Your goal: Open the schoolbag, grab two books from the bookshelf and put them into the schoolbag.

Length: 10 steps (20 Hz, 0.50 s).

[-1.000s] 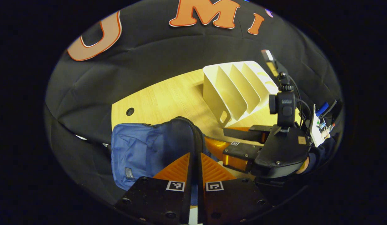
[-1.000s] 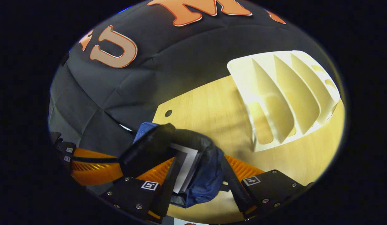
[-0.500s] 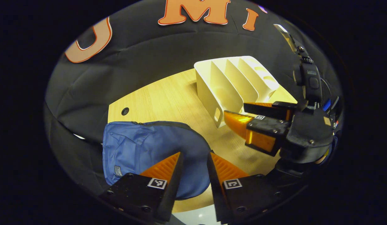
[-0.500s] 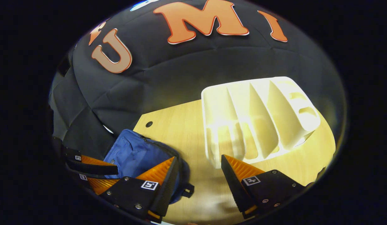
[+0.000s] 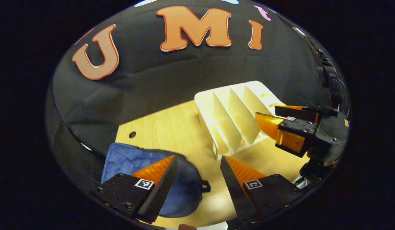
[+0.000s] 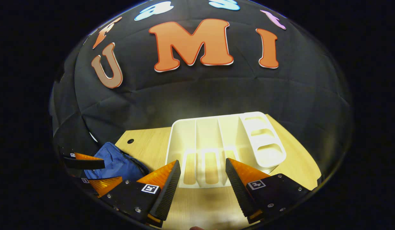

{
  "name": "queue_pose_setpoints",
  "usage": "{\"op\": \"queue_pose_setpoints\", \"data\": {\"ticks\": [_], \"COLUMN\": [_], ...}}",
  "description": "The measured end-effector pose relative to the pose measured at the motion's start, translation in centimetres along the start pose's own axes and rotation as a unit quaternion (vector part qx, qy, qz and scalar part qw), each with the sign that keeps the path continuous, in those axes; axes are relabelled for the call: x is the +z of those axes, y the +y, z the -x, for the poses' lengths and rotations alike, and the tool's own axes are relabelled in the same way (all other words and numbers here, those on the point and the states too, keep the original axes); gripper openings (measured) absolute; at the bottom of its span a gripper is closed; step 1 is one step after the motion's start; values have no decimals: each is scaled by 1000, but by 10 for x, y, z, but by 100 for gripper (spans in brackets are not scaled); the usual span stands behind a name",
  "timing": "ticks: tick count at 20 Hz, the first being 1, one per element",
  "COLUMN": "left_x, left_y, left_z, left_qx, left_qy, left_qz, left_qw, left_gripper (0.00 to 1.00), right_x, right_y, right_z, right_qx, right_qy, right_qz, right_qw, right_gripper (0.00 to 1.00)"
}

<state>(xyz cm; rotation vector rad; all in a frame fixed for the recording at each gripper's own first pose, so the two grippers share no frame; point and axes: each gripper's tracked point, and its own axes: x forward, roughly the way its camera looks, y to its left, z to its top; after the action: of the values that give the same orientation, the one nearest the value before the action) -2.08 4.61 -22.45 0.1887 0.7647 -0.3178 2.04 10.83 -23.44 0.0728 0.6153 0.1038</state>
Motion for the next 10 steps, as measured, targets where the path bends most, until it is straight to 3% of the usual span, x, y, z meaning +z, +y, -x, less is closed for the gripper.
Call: {"op": "queue_pose_setpoints", "data": {"ticks": [5,10], "left_x": [46,92], "left_y": [-14,-27], "left_z": [12,30], "left_qx": [54,60], "left_qy": [-113,-191], "left_qz": [47,81], "left_qw": [991,976], "left_gripper": [91,92], "right_x": [49,92], "right_y": [-44,-62], "right_z": [18,38], "right_qx": [-21,-14], "right_qy": [-75,-153], "right_qz": [15,54], "right_qw": [997,987], "right_gripper": [91,94]}}
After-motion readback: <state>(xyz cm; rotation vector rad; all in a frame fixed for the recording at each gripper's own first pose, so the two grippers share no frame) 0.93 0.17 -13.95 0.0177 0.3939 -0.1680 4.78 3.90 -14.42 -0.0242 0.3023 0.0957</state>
